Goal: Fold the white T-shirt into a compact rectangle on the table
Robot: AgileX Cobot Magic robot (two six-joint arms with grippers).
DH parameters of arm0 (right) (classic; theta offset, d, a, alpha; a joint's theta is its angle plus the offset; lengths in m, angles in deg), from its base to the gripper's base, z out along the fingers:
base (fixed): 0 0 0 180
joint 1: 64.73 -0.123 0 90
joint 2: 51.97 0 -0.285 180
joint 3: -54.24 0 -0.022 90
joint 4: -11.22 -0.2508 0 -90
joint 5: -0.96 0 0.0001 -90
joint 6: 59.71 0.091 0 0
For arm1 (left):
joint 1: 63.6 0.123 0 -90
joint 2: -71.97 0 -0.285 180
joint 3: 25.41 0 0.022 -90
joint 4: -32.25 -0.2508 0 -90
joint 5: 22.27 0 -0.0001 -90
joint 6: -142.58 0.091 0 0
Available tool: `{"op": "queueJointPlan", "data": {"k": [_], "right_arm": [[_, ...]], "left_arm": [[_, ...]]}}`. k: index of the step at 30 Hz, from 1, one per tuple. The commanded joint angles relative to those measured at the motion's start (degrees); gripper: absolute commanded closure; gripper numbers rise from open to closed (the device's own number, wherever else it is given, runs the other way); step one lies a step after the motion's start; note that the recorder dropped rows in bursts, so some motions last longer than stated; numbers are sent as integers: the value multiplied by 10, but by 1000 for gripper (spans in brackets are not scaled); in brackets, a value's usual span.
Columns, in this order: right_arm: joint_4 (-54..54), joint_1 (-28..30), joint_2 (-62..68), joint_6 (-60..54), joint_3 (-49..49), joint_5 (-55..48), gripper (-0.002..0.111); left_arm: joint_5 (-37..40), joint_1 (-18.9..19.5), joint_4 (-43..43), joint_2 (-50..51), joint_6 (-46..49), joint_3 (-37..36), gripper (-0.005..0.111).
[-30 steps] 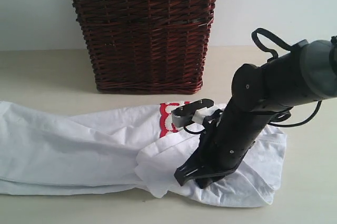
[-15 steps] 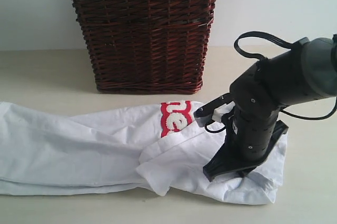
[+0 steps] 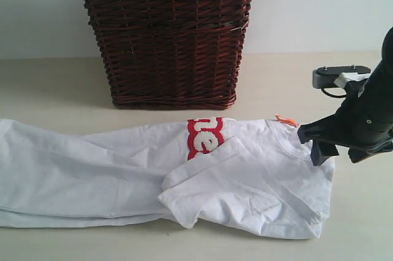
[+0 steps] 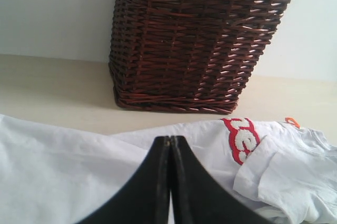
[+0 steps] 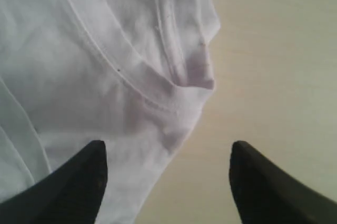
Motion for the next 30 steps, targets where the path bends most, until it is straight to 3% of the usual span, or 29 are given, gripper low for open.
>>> {"op": "queueJointPlan", "data": {"k": [1,4,12,25,30], "right_arm": [[-27,13,31,-26,0,51,43],[-55,34,46,-63,0,62,43],[-309,65,103,-310,0,48,43],[-319,62,149,-325,0,39,44],[-325,62,149,-342,0,4,62]], "left_arm": [[1,0,1,-3,1,0,107],[1,0,1,-3,1,0,107],[1,0,1,-3,3,0,107],[1,0,1,-3,3,0,107],[1,0,1,-3,3,0,107]]}}
